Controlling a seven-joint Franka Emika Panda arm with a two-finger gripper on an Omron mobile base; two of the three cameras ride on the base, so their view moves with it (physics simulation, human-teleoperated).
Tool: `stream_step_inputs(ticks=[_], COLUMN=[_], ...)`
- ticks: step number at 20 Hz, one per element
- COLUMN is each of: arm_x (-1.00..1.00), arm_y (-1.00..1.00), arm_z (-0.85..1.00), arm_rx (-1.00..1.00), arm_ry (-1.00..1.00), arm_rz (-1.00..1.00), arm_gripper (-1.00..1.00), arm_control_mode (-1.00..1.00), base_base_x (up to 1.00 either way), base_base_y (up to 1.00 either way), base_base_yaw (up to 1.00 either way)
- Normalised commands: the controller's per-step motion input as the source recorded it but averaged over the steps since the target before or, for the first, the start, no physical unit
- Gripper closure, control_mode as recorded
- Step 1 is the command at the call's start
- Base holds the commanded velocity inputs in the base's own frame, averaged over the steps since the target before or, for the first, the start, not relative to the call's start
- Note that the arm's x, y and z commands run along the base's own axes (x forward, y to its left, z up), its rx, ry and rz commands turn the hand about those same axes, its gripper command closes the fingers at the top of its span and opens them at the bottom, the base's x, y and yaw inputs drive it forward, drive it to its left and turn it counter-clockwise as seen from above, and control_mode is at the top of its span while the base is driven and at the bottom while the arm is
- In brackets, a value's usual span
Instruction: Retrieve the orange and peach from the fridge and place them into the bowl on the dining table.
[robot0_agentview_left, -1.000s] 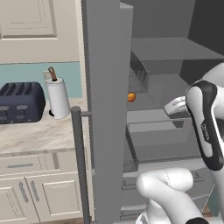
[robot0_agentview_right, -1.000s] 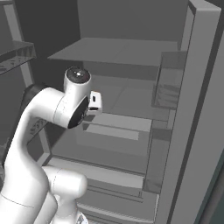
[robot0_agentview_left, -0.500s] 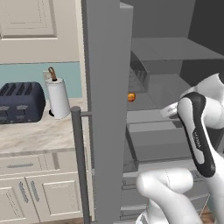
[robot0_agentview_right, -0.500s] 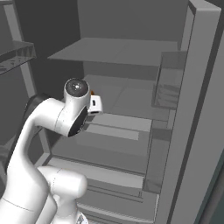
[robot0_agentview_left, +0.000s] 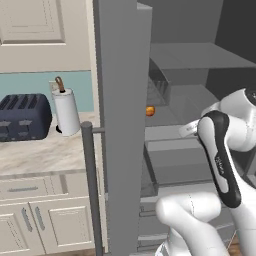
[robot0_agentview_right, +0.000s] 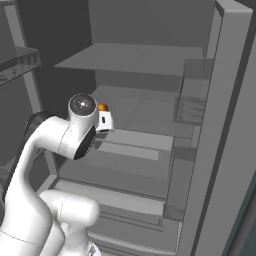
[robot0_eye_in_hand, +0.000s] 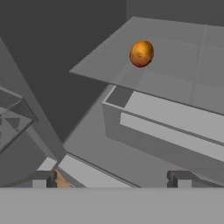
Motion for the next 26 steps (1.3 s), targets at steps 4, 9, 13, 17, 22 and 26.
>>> stream_step_inputs(ticks=[4, 9, 13, 17, 22, 26], arm_x=[0.16, 0.28, 0.4, 0.48, 0.39, 0.31], arm_y=[0.07, 0.09, 0.02, 0.01, 0.0, 0.04], arm_z=[0.0, 0.0, 0.0, 0.0, -0.02, -0.08], arm_rx=[0.0, 0.0, 0.0, 0.0, 0.0, 0.0], arm_ry=[0.0, 0.0, 0.0, 0.0, 0.0, -0.01], arm_rz=[0.0, 0.0, 0.0, 0.0, 0.0, 0.0], arm_gripper=[-1.0, -1.0, -1.0, -1.0, -1.0, -1.0], arm_control_mode=[-1.0, -1.0, -1.0, -1.0, -1.0, -1.0], base_base_x=[0.0, 0.0, 0.0, 0.0, 0.0, 0.0], base_base_y=[0.0, 0.0, 0.0, 0.0, 0.0, 0.0], base_base_yaw=[0.0, 0.0, 0.0, 0.0, 0.0, 0.0])
